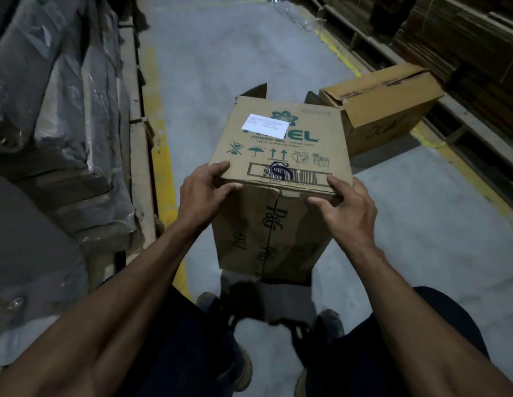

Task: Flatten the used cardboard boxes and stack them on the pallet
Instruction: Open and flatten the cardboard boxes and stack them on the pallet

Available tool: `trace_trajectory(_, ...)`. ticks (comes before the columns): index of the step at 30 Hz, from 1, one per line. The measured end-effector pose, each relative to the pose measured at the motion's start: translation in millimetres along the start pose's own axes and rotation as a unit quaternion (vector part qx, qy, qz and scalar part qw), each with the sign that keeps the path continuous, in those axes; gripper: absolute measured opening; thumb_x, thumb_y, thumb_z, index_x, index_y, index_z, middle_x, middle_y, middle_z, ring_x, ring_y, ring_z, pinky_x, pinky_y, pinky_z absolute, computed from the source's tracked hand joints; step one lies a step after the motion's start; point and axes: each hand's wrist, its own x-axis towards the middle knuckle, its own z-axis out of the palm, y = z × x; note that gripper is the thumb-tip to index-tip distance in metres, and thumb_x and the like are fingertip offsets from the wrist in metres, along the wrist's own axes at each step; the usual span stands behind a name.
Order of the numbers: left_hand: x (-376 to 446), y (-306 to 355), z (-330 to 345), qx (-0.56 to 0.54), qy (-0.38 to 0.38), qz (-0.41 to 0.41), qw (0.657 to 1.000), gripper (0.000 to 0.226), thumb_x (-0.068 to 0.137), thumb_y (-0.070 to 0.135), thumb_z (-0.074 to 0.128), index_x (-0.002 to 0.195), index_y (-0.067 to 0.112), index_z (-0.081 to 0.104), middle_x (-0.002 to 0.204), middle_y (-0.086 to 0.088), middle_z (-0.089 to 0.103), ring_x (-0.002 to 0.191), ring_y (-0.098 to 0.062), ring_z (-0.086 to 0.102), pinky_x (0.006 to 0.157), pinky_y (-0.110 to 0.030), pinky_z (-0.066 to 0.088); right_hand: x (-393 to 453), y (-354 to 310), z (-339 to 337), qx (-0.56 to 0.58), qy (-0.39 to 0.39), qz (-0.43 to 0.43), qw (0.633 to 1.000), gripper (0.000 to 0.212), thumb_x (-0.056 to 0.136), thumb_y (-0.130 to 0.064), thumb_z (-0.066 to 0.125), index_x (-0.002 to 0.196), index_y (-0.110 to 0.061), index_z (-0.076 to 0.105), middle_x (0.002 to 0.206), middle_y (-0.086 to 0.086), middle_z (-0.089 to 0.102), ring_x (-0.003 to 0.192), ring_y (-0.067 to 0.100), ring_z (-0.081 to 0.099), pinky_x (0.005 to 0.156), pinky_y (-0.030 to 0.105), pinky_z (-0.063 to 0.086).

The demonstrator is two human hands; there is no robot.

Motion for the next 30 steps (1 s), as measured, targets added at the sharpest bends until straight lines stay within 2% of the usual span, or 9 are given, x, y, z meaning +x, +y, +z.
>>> trace_trajectory(5,6,27,-29,0.003,0.045,-0.023,0.999,0.064,0.069,0.052,0.084,0.125,0.022,0.07,0.121,-0.002,0.071,0.113,-0.017,0.065,0.099,-0.039,0.052,4,-30,-29,-0.023,0.037,-0.018,0.999,0.06,0.078,-0.052,0.079,0.131,-0.027,0.066,0.133,0.003,0.064,0.116,0.024,0.061,0.09,0.034,0.049)
trace_trajectory(9,18,49,-54,-0.013,0.063,-0.032,0.997,0.075,0.056,0.064,0.083,0.116,0.021,0.074,0.108,-0.002,0.075,0.1,-0.015,0.068,0.092,-0.038,0.056,13,-53,-50,-0.036,0.04,-0.009,0.998,0.061,0.081,-0.059,0.073,0.134,-0.033,0.062,0.134,-0.001,0.064,0.12,0.024,0.058,0.09,0.032,0.039)
trace_trajectory(14,36,62,-58,0.03,0.068,-0.04,0.996,0.065,0.069,0.058,0.082,0.123,0.024,0.068,0.119,-0.003,0.071,0.114,-0.023,0.063,0.098,-0.041,0.049,36,-69,-53,-0.059,0.011,0.006,0.998,0.061,0.083,-0.066,0.064,0.134,-0.035,0.056,0.134,0.002,0.062,0.124,0.03,0.053,0.098,0.043,0.039)
trace_trajectory(16,43,60,-49,0.029,0.085,-0.034,0.995,0.069,0.076,0.057,0.077,0.134,0.024,0.057,0.13,-0.006,0.064,0.122,-0.029,0.057,0.104,-0.042,0.044,48,-71,-45,-0.046,0.018,0.009,0.999,0.062,0.084,-0.068,0.062,0.135,-0.033,0.051,0.133,0.006,0.059,0.123,0.033,0.054,0.098,0.044,0.038)
trace_trajectory(18,48,56,-37,-0.021,0.101,-0.049,0.993,0.082,0.082,0.053,0.075,0.148,0.022,0.037,0.144,-0.008,0.052,0.131,-0.028,0.049,0.105,-0.033,0.037,55,-71,-33,0.001,0.032,0.012,0.999,0.073,0.085,-0.068,0.062,0.144,-0.033,0.038,0.14,0.007,0.054,0.125,0.034,0.052,0.099,0.044,0.039)
trace_trajectory(20,47,48,-26,-0.099,0.109,-0.067,0.987,0.091,0.083,0.049,0.076,0.153,0.019,0.027,0.141,-0.002,0.05,0.13,-0.021,0.047,0.104,-0.024,0.034,58,-69,-21,0.085,0.047,0.028,0.995,0.09,0.085,-0.064,0.066,0.156,-0.034,0.018,0.154,0.007,0.042,0.135,0.034,0.045,0.107,0.045,0.036)
trace_trajectory(22,45,32,-15,-0.16,0.104,-0.066,0.979,0.086,0.082,0.046,0.078,0.149,0.016,0.033,0.127,0.005,0.054,0.121,-0.017,0.054,0.105,-0.025,0.042,57,-63,-12,0.168,0.051,0.045,0.983,0.102,0.087,-0.056,0.069,0.16,-0.026,0.004,0.164,0.006,0.026,0.144,0.033,0.034,0.114,0.044,0.031)
trace_trajectory(25,34,7,-5,-0.181,0.073,-0.061,0.979,0.073,0.089,0.031,0.075,0.147,0.012,0.034,0.126,0.005,0.055,0.118,-0.013,0.056,0.09,-0.008,0.045,52,-46,-1,0.202,0.04,0.031,0.978,0.096,0.091,-0.052,0.067,0.159,-0.03,0.004,0.164,0.007,0.025,0.144,0.029,0.034,0.114,0.045,0.035)
trace_trajectory(30,9,-19,9,-0.209,0.031,-0.071,0.975,0.072,0.093,0.021,0.069,0.151,0.01,0.027,0.138,-0.003,0.052,0.125,-0.017,0.053,0.102,-0.027,0.044,30,-17,9,0.237,-0.011,0.081,0.968,0.094,0.083,-0.057,0.072,0.156,-0.032,0.018,0.15,0.003,0.044,0.133,0.02,0.047,0.102,0.04,0.048)
